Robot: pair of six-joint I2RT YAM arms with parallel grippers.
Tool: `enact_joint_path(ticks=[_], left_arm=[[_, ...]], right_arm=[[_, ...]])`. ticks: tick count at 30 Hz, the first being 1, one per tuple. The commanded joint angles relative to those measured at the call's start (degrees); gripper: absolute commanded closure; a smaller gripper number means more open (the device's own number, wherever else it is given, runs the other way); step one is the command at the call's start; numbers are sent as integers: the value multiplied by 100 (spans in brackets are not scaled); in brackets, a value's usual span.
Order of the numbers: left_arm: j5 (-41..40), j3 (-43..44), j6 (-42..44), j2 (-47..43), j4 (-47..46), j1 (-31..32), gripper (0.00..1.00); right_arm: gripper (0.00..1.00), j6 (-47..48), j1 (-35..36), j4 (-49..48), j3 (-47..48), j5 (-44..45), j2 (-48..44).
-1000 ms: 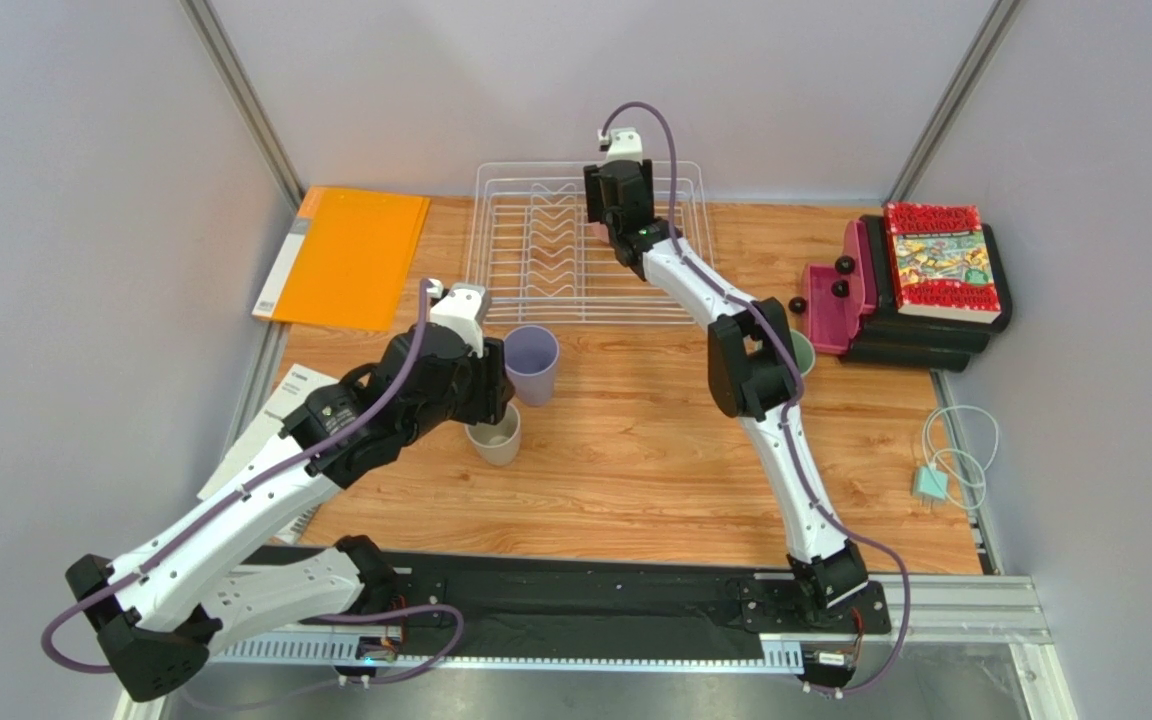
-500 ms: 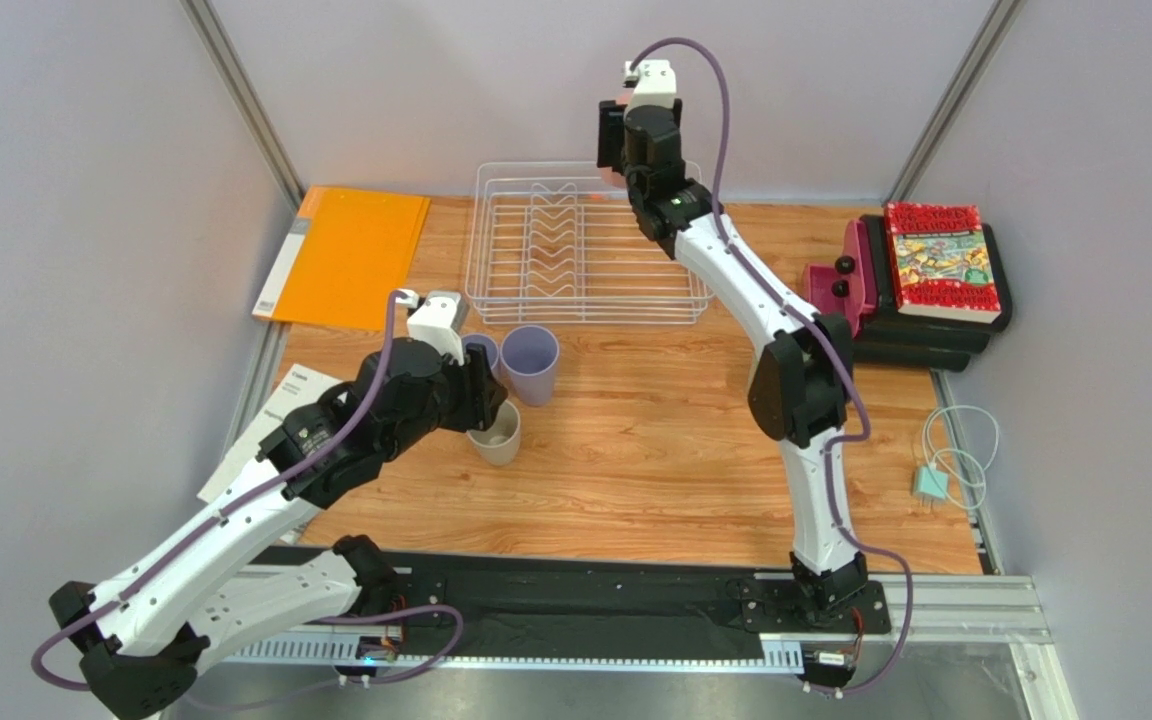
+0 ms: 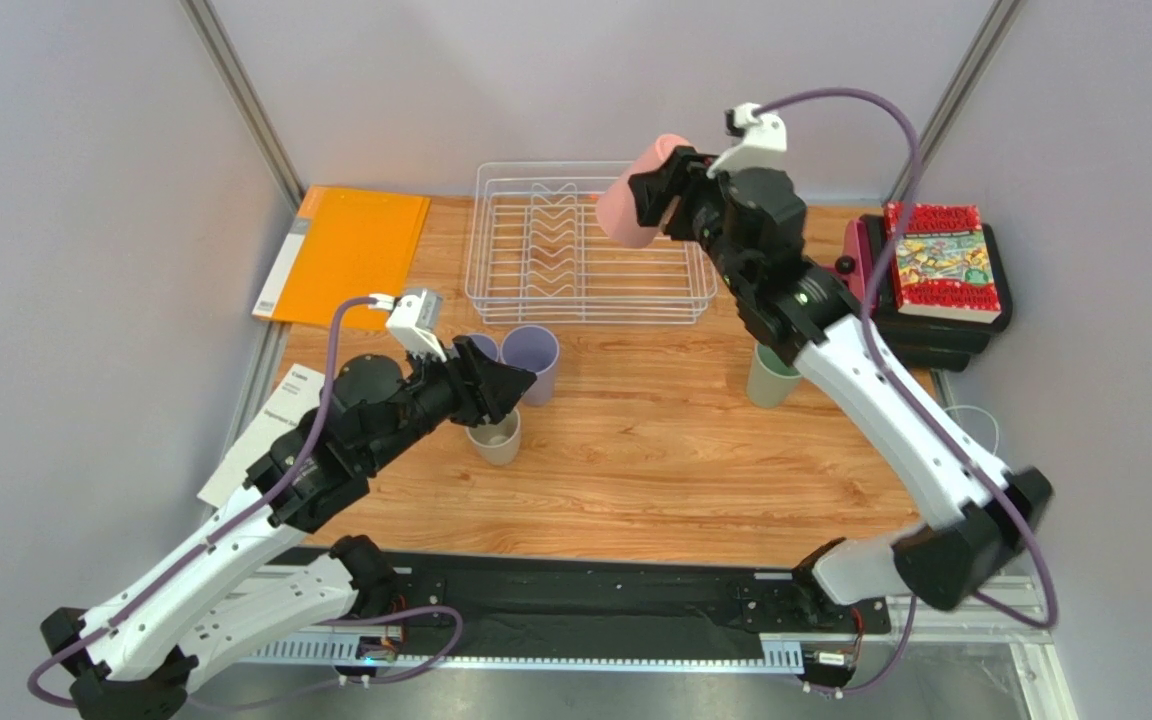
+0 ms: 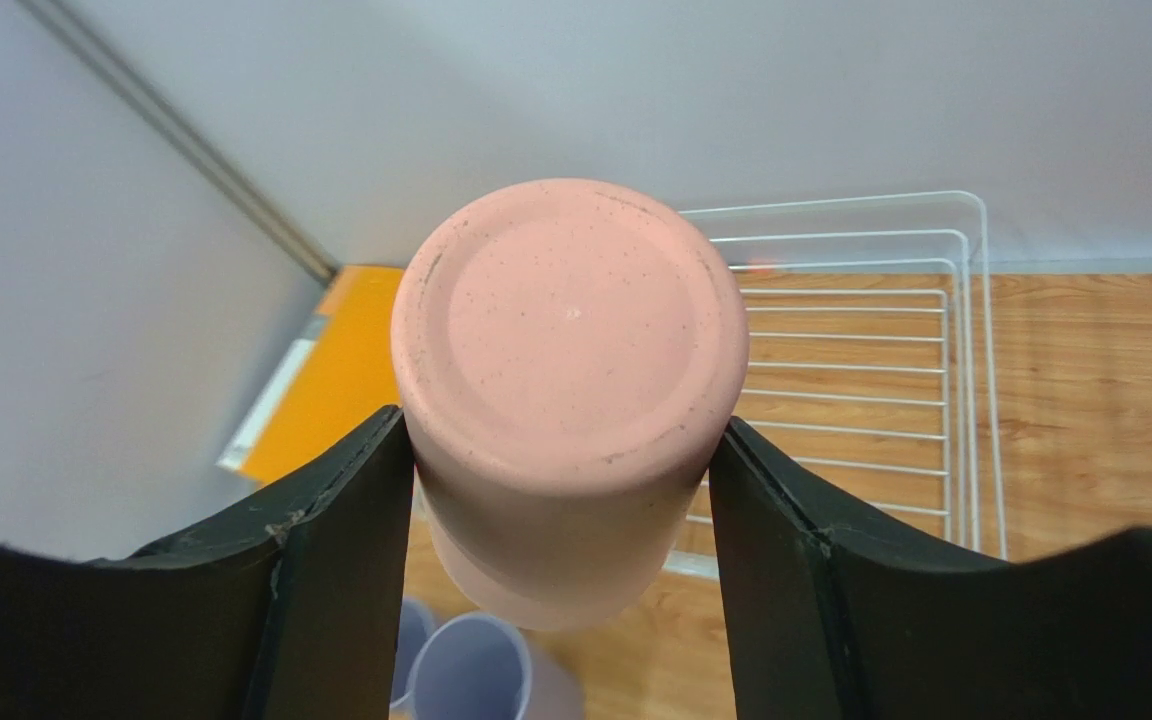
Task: Unload the cups from the dish rack
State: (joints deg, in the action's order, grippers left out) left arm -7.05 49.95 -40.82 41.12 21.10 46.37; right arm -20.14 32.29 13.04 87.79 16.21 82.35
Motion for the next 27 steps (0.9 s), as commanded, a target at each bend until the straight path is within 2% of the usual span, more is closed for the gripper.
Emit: enact_joint_path(ticks=[1,5,9,11,18,27], left_arm=[[589,-284,-707,-254,-1333,4,39],[977,-495,-1138,-176,-2214,4,37],[1495,-662,-1629,1,-3434,21,35],[1671,-671,-1736,114,-3735,47,32],[2172,-496,-1965,747,-4719,346,29],[2190,-478,-2018,1249,-5124,557,29]], right_arm=[[100,-656,303,243,-665,-249,-1394],[100,-1237,418,445,-1430,-478,-2580],[100,-1668,506,541,-2037,-540,-3355],[100,-1765,523,629,-2204,-575,-3636],[100,-2037,568,507,-2802,-777,-4103],[100,-2363,576,-73,-3329,-1084,-4139]])
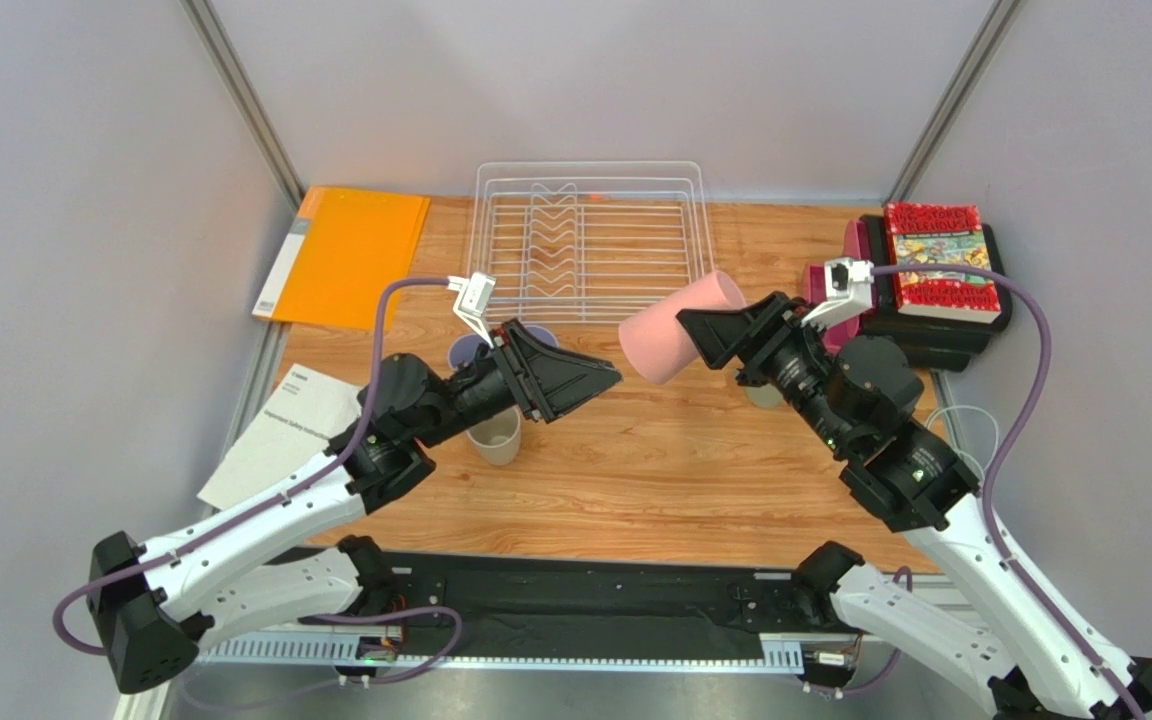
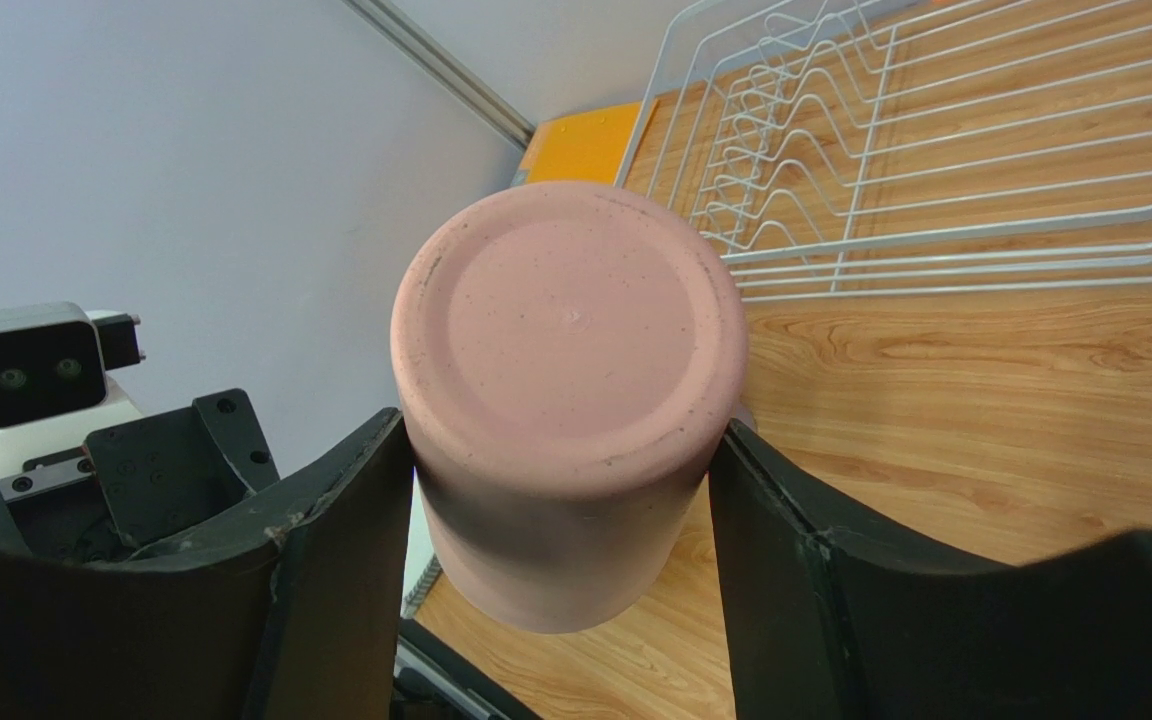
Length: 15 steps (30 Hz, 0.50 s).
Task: Unload the cups from the dish rack
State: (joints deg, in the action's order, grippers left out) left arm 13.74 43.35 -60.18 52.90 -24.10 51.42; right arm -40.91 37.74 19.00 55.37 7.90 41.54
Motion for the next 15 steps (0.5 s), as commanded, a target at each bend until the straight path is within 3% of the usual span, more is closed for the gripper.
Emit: enact_joint_path(ticks=[1,15], left_arm=[[112,174,-90,97,-605,44,29],[-29,33,-73,378,-745,52,29]], right_arm=[[100,-313,32,-705,-88,-289,-67],[100,-251,50,-643,132,-508,-339]])
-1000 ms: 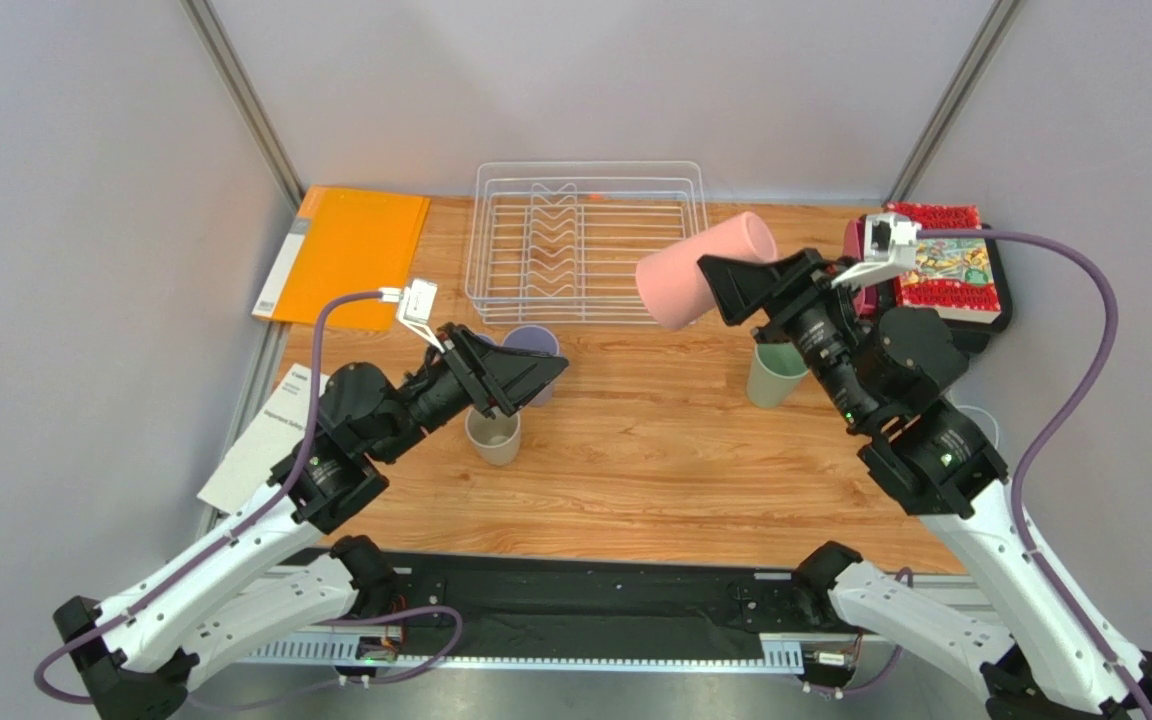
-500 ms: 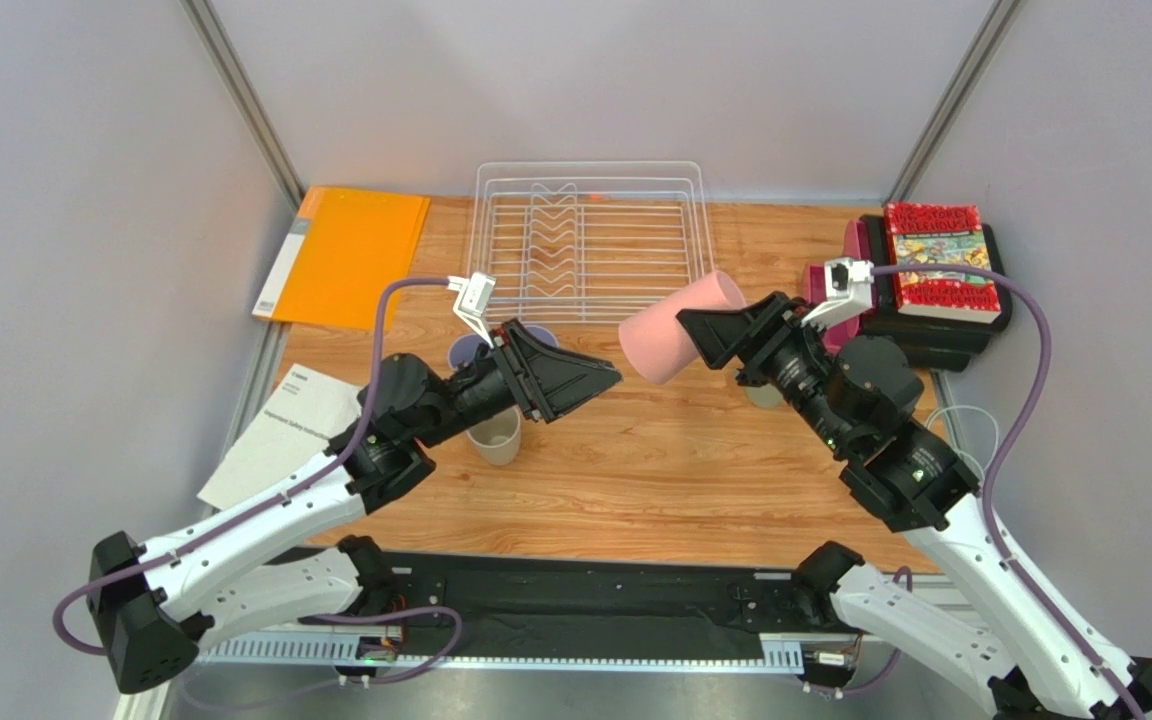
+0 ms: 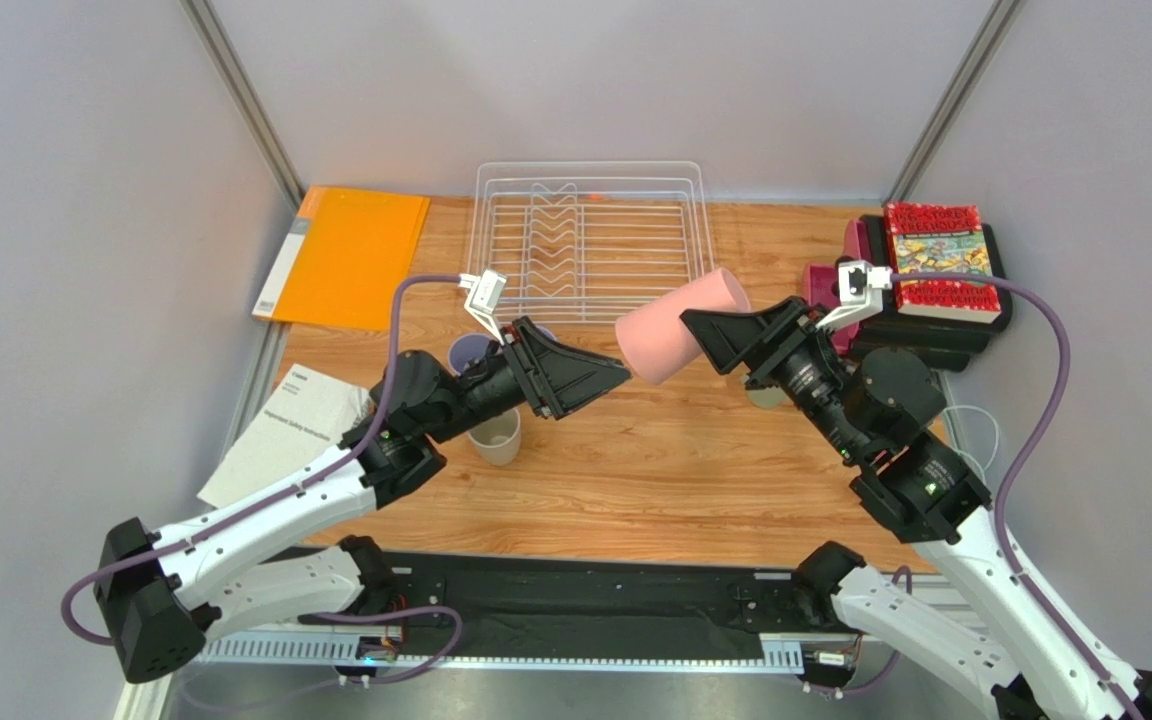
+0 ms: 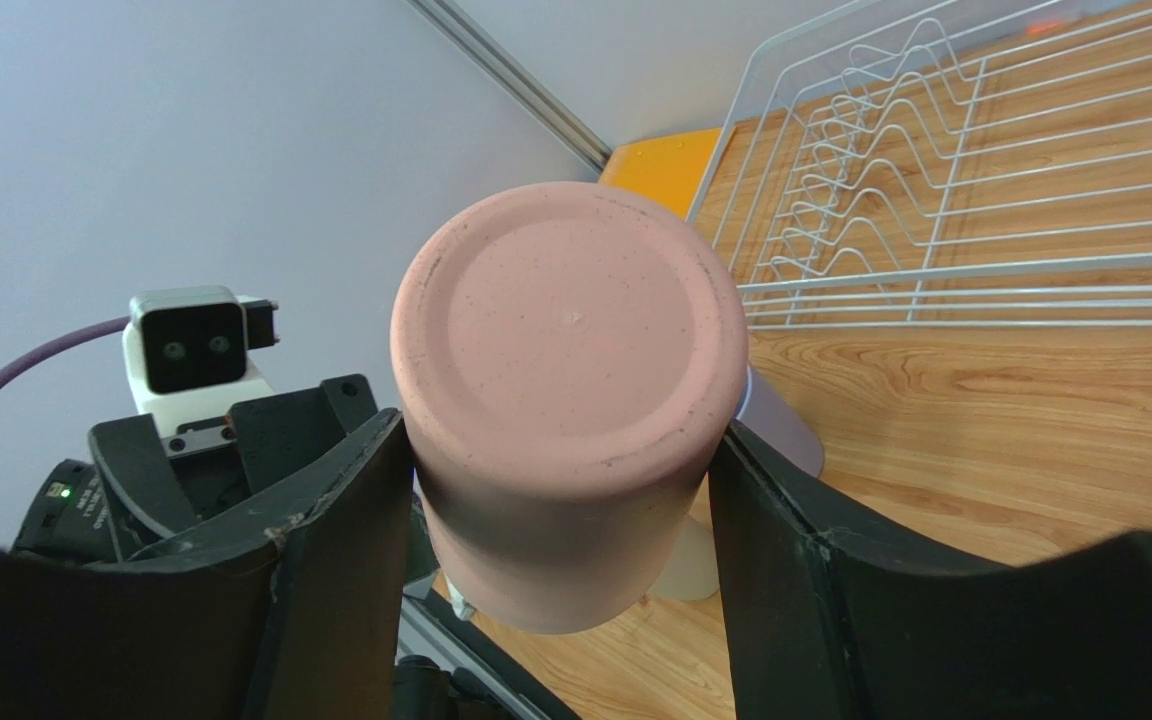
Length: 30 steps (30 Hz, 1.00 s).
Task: Unload the cups from the dish rack
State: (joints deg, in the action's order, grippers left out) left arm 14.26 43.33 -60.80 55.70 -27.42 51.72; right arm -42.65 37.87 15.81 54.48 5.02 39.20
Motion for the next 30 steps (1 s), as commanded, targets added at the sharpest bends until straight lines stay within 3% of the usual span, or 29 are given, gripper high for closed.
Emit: enact_joint_path(ticks=[1,11,17,20,23,24,25,28,30], left_arm=[[-64,52,-3,177,-439,31,29],[112,386,-20,670,-686,22,31],[165,448,-20,705,-738,22,39],[209,439,-20,705,-782,22,56],[235,422,-11,705,-782,22,81],[244,404,-11,696,-782,22,95],[226,369,-20,688,-782,22,100],[200,290,-38,635,-783,22,100],[191,255,-47,609,-783,22,100]], right_arm=[[100,-120,45,-342,204,-325,-123],[100,-287,414,-500,-69,-906,-106],[100,-349,555,-570,-297,-862,-167],[100,-384,590,-606,-411,-845,-193],[100,-384,634,-632,-464,-792,-211],[100,-375,643,-615,-464,-766,-220],[100,-349,643,-615,-456,-757,-229],[100,-349,643,-545,-412,-660,-246],[91,-296,643,-360,-272,-555,-211]])
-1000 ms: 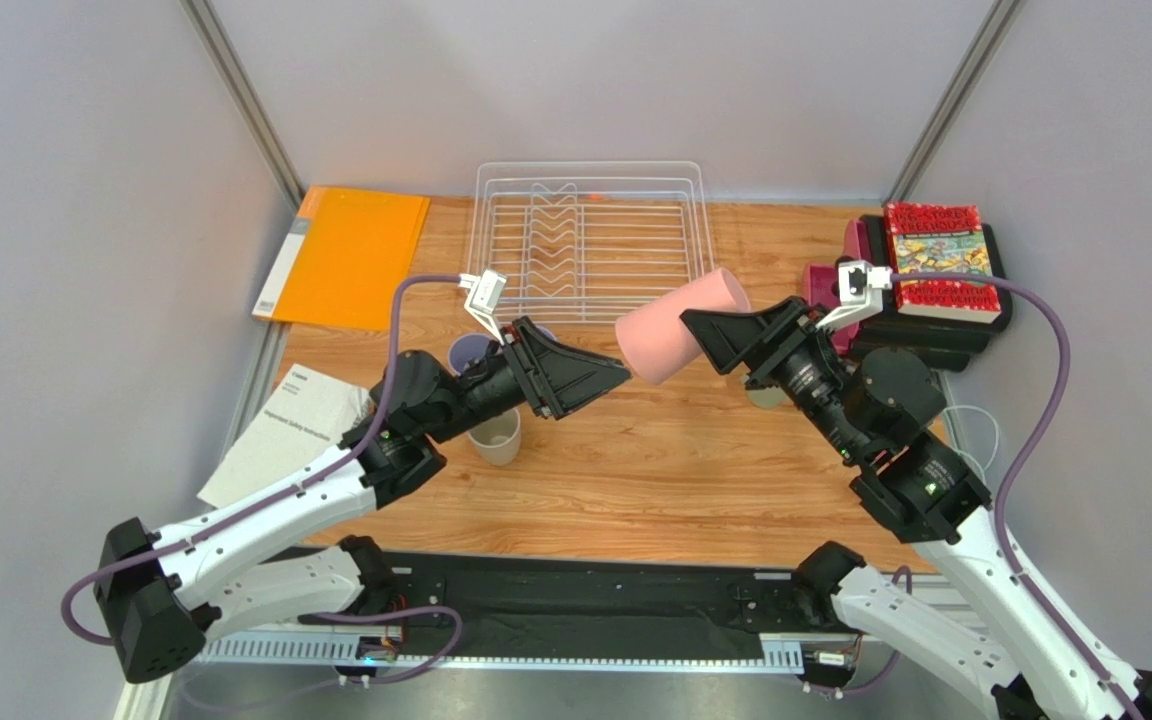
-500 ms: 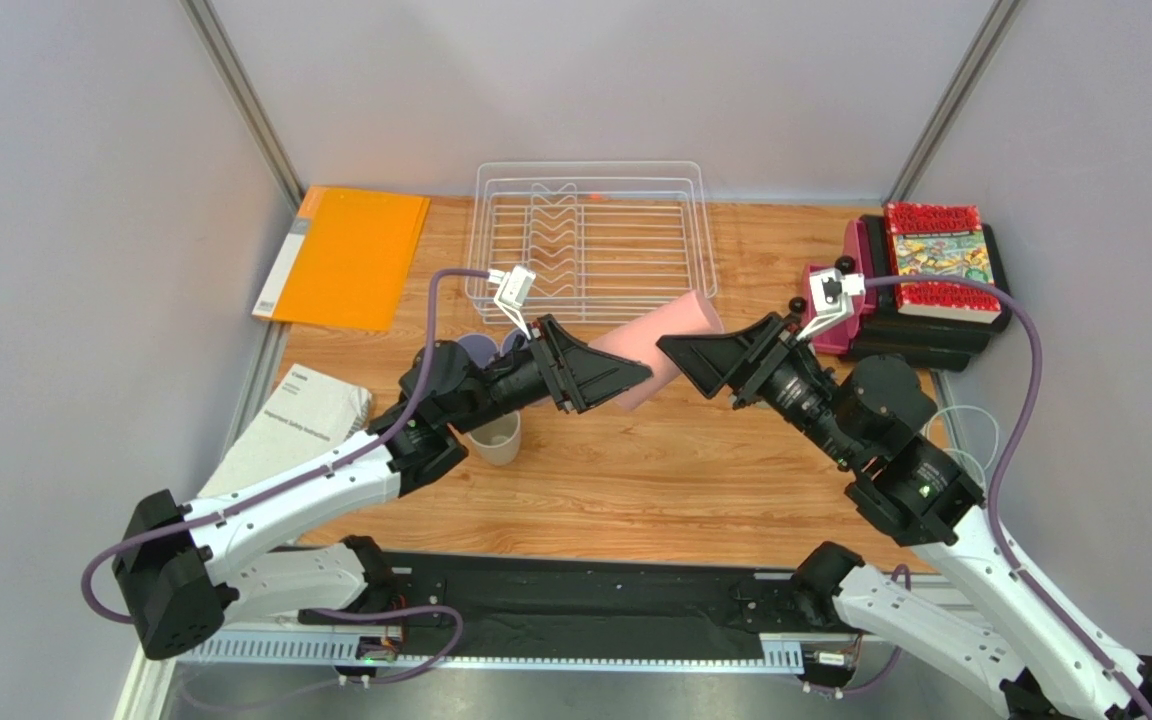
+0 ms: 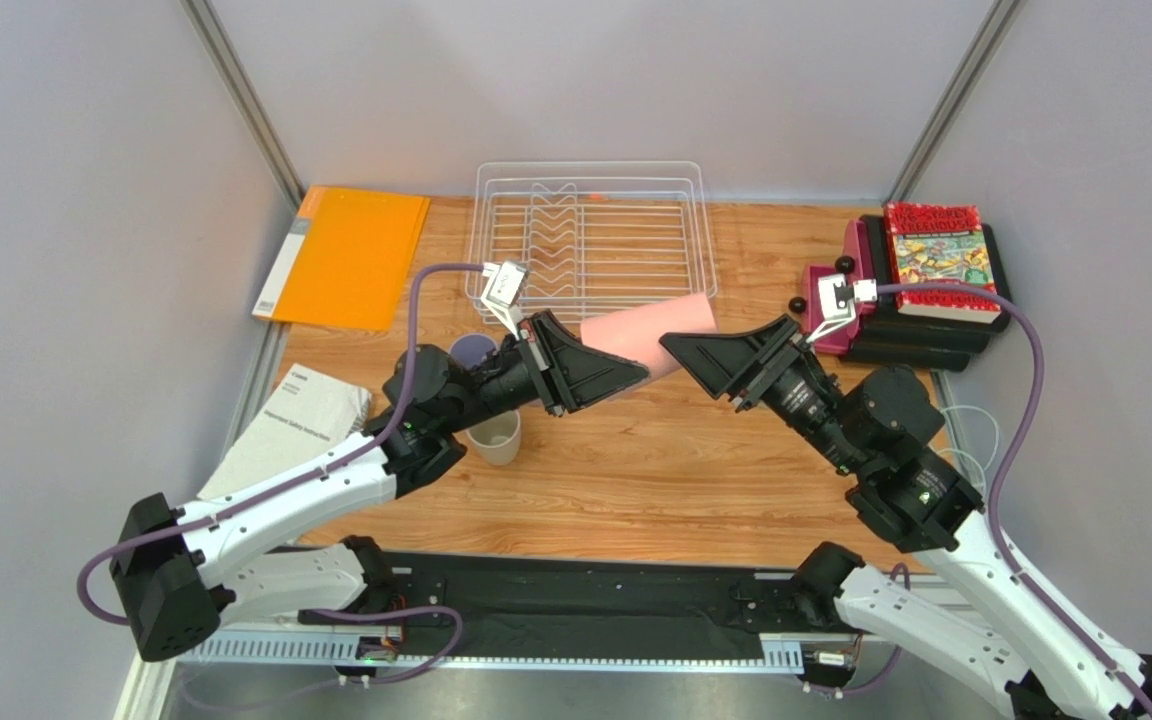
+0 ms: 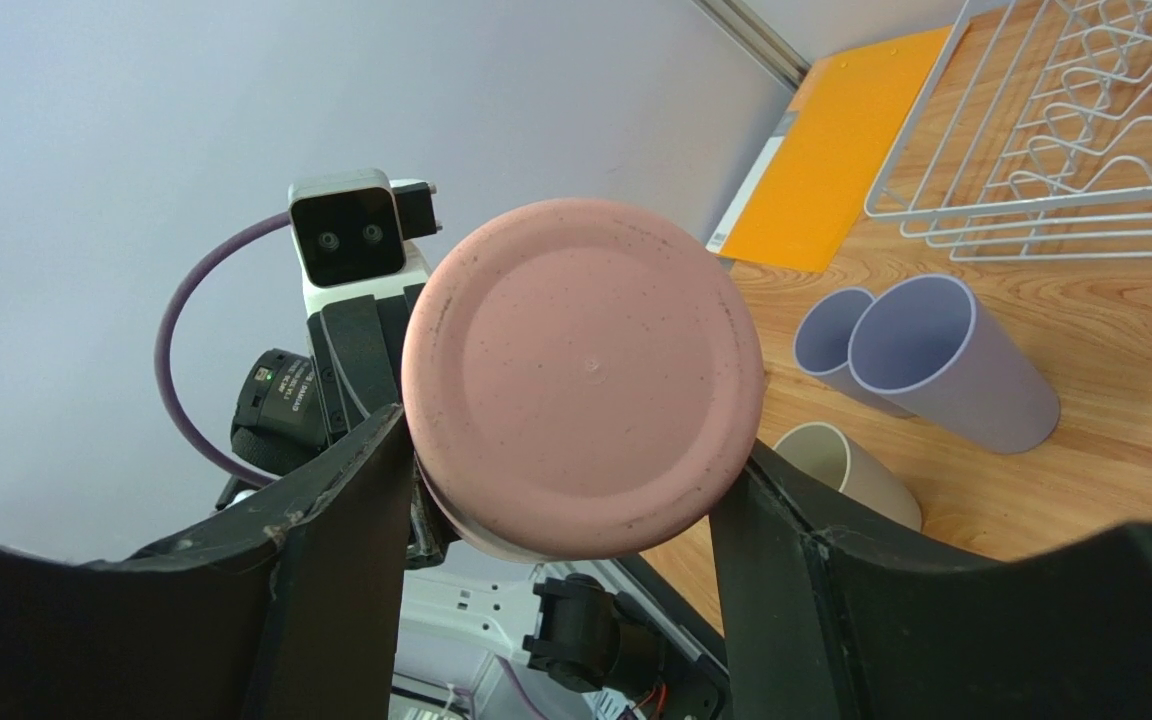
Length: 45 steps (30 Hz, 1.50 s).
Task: Unload the cups from the dish rack
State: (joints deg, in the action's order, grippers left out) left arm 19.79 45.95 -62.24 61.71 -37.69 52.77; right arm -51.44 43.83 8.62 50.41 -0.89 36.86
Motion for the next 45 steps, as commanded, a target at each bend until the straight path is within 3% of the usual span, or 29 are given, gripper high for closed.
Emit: enact_joint_path(ticks=[1,2,3,4,7,9,10,17,20,21,26,30,33,36,45], left_arm=[[-362,-25,98,-36,254,-83,100],[-388,-16,106,-54,367,-83,100],[-406,1,150,-80,490,-83,100],[-406,19,177,-98,665,-83,100],[-432,28,221,-159,947,-83,100],[-476,10,256,-221,1079,-83,100],[-502,10,273,-230,1271,-83,100],[-968,185,755,-318,2922,-83,100],[-1275,817,1238,-125,4547,-83,100],[-1372,1228,1362,76,5378,-83,100],[-1970,2740,2231,1042,7694,-22,100],[-2936,4644,2996,2551,9818,276,100],[-3726,5631,3472,3536,10884,531,100],[-4203,5864,3683,4041,11231,620,100],[-3755,5152,3763,4428,10626,585,100]], right_arm=[[86,609,46,438,179,62,49],[73,652,46,578,249,80,58],[66,688,46,631,345,80,93],[49,723,38,762,416,271,111],[24,925,46,1000,680,527,128],[14,1135,46,1106,916,729,119],[1,1215,46,1246,1005,817,119],[0,2032,46,2089,1945,1808,198],[0,2278,46,2889,2384,2380,417],[0,2348,55,3073,2464,2522,479],[0,2674,46,3778,2430,3023,551],[0,2701,55,3822,2237,3120,462],[0,2692,38,3857,2149,3156,427],[0,2692,38,3840,2078,3138,374],[0,2621,46,3629,1621,2945,216]])
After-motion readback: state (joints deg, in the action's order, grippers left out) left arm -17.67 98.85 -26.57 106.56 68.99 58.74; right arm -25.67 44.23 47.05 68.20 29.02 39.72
